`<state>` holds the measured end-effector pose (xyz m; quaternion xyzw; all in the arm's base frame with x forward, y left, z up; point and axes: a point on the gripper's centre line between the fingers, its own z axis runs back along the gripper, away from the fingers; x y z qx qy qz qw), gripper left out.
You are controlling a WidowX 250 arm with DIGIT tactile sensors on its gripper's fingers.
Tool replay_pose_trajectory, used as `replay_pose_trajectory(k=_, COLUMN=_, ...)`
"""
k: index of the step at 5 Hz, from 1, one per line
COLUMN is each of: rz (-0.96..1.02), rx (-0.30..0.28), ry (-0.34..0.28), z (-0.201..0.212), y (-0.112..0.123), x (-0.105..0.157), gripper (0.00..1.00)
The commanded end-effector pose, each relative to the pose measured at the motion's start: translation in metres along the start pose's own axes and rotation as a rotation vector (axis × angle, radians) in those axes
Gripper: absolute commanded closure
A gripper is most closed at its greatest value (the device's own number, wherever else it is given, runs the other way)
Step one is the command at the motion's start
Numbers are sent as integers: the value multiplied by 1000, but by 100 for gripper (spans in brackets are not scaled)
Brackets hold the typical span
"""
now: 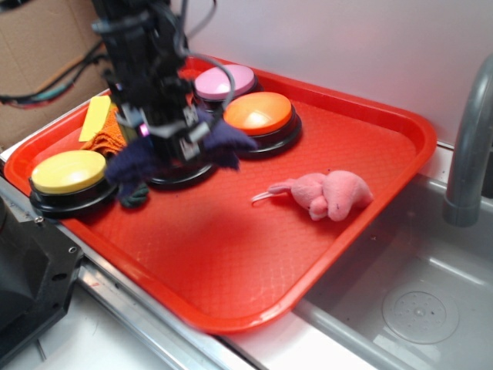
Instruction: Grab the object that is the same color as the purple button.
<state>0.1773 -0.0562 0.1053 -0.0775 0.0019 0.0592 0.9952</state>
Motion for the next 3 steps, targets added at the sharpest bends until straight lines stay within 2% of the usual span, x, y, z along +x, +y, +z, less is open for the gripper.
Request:
replay_pose_trajectory(k=1, rz=87, rx=39, ry=-99, z=72, y=49, x=9, gripper=100)
replay_pose_trajectory(k=2, rz=168, rx=96, ry=-121, z=91, y=72, x=2, gripper=100)
replay_pose_trajectory(k=3, rz=228, rx=126, ry=-65, z=83, y=76, x=1, gripper=100)
